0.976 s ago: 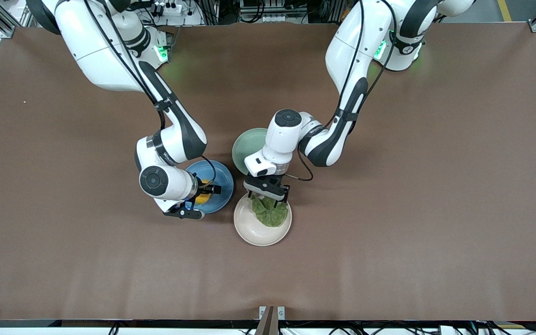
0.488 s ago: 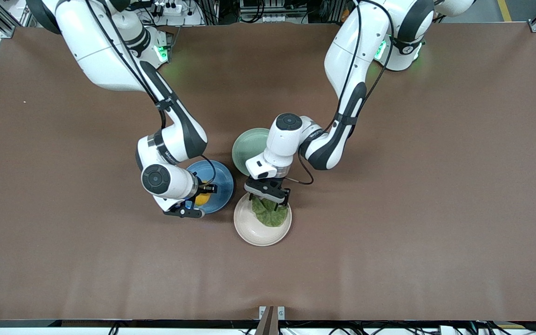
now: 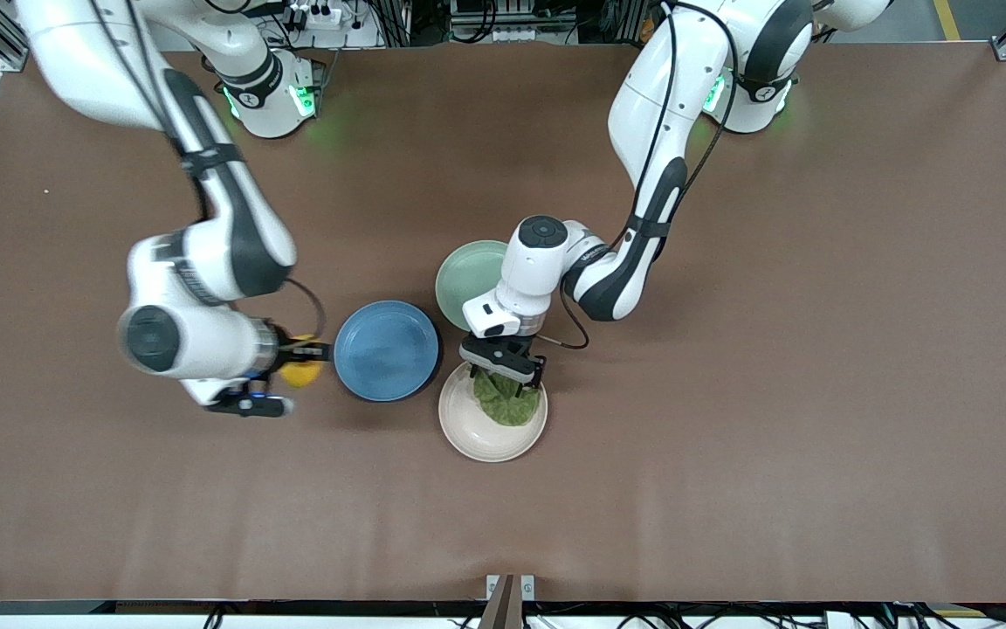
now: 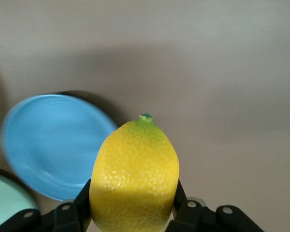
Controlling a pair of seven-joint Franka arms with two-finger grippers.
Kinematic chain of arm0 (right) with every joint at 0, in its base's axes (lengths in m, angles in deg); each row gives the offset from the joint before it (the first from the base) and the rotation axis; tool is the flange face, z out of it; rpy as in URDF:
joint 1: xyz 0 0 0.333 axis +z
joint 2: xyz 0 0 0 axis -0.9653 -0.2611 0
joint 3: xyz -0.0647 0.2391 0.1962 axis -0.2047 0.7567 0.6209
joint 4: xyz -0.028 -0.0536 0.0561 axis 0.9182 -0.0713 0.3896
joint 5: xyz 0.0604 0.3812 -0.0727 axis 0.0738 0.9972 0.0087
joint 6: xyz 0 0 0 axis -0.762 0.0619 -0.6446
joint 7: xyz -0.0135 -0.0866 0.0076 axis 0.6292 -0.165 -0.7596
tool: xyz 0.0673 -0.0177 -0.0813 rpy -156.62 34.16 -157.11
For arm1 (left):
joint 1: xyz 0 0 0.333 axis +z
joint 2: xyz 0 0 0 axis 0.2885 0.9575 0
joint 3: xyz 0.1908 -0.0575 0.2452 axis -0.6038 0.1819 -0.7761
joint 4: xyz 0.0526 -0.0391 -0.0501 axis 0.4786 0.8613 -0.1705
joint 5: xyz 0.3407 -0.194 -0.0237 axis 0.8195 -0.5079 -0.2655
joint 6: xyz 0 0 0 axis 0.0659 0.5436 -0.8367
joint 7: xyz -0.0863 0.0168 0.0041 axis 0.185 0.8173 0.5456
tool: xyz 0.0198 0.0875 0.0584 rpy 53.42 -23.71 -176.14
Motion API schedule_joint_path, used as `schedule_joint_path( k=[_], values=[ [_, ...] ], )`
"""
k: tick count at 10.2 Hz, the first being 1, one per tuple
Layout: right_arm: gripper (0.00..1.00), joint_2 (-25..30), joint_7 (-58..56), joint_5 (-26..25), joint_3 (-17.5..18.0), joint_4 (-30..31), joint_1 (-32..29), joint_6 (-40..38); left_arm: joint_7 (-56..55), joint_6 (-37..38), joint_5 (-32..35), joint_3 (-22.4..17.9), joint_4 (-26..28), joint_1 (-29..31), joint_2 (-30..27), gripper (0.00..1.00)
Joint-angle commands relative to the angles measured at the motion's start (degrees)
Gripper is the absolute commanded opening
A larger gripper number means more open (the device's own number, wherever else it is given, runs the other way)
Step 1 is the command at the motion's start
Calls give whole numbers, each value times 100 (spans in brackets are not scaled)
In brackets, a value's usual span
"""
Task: Pick lemon and lettuce from blue and beige plates
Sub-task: 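Grasp the lemon with the right gripper while the left gripper grasps the lettuce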
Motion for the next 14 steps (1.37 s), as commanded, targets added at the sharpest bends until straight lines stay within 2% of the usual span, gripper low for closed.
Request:
schedule_joint_path(
  k=[1,2,4,6,7,8,9,10,11,12,14],
  values=[
    [0,33,-1264,-1,-30,604,-911,160,31,-75,205,-60,-126,-15,126,94],
    [0,24,-1502,-132,-196,850,-922,422,31,-75,223,-60,-117,-15,126,89],
    [0,59,-2046,-160,-321,1535,-1044,1308,14,-75,232,-60,-108,-32,126,64],
    [0,15,-2102,-151,-321,1626,-1089,1453,13,-66,241,-60,-91,-41,108,49],
    [24,-46,-2111,-143,-321,1626,-1106,1453,22,-49,267,-68,-65,-41,73,41],
    [56,-46,-2111,-143,-321,1626,-1089,1427,66,-40,311,-86,40,20,-58,31],
    [72,-46,-2111,-143,-321,1626,-1071,1427,153,-14,311,-86,76,55,-120,21],
    [100,-38,-2085,-134,-321,1582,-993,1383,145,-14,311,-86,76,38,-120,15],
    [100,32,-2058,-116,-321,1443,-879,1261,163,12,320,-86,85,81,-164,6],
    [100,50,-2058,-55,-321,1041,-878,746,163,396,311,-77,50,117,-338,0],
    [100,77,-2102,103,-339,-12,-930,-605,172,1240,232,-34,15,187,-786,0]
  ],
)
